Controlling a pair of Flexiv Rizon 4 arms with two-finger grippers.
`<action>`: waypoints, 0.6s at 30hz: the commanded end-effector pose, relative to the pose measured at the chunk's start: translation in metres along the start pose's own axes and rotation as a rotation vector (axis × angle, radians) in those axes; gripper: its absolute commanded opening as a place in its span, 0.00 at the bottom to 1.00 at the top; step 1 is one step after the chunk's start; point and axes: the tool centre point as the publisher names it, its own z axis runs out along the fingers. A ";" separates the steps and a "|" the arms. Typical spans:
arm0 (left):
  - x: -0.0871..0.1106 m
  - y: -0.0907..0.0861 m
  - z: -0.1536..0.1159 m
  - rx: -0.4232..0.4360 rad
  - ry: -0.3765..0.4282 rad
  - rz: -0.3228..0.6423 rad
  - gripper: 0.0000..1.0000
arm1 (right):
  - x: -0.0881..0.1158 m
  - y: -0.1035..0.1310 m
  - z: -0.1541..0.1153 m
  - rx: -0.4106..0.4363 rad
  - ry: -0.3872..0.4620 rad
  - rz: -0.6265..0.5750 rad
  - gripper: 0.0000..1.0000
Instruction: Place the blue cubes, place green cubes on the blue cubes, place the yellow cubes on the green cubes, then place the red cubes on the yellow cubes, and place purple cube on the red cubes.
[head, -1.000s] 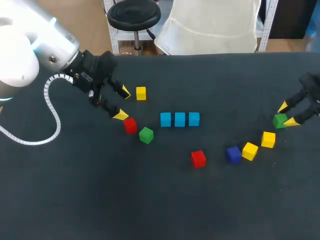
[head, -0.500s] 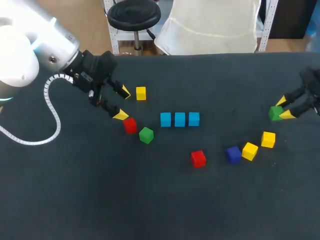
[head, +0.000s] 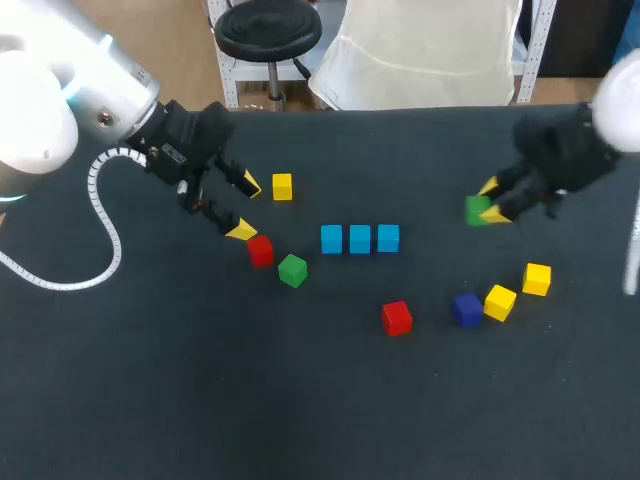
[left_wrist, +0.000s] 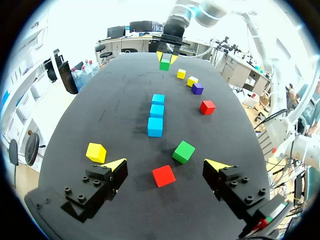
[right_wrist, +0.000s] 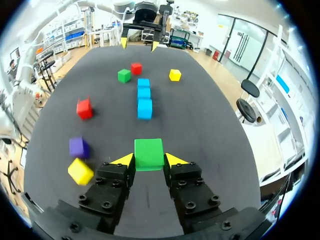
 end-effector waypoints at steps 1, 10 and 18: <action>0.001 0.000 0.000 -0.001 -0.003 0.003 1.00 | -0.024 0.000 0.009 -0.003 0.074 0.008 0.00; 0.001 0.000 0.000 -0.001 -0.003 0.003 1.00 | -0.057 0.005 0.041 -0.006 0.031 0.040 0.00; 0.001 0.000 0.000 -0.001 -0.003 0.003 1.00 | -0.082 0.012 0.071 0.002 0.019 0.056 0.00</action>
